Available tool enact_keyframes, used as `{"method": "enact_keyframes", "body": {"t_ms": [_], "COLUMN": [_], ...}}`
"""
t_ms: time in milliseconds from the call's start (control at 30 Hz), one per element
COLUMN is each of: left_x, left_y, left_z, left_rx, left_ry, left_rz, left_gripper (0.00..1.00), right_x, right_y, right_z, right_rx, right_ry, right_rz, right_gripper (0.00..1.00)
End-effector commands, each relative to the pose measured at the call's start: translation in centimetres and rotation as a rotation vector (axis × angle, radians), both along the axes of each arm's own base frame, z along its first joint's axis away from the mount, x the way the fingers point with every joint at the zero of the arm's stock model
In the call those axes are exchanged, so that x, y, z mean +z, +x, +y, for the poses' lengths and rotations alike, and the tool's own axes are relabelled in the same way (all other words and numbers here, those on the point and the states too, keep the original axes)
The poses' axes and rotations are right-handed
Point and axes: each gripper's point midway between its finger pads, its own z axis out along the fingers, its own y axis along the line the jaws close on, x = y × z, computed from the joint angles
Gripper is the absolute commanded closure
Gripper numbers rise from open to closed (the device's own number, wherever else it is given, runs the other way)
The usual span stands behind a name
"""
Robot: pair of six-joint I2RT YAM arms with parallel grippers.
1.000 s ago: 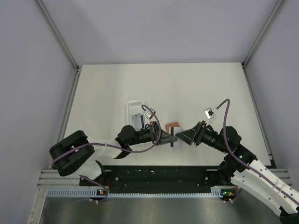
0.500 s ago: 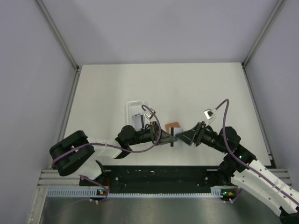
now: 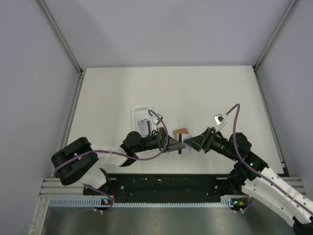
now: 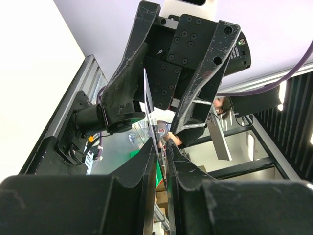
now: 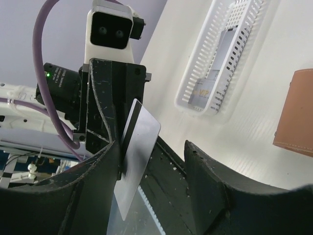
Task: Put the credit cards into the card holder
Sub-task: Pick up the credit card from the storage box.
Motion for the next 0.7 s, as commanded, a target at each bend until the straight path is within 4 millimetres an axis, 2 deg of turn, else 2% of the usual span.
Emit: {"method": "enact_keyframes", "body": {"t_ms": [0,567,667], "left_x": [2.53,3.12,3.25], "left_y": [-0.43,-0.29,-0.19], "left_z": [0.39,0.06,-0.07], "left_rx": [-0.006,-0.011,-0.011], "left_ry": [-0.072,-0.085,-0.089], "left_rz": [-0.076,-0.092,-0.092], "left_gripper": [0.82,0.81,0.81], "right_x": [-0.19,-0.61,-0.11], "right_y": [0.33,-0.26,-0.27], "right_z": [0.09,0.84,1.03], "right_rx": [-0.013,0.041,0.051], "right_ry": [0.001,0.01,0.03], "right_rz": [0.018,0.04,0.024], "right_gripper": [0.46,0.48,0.48]}}
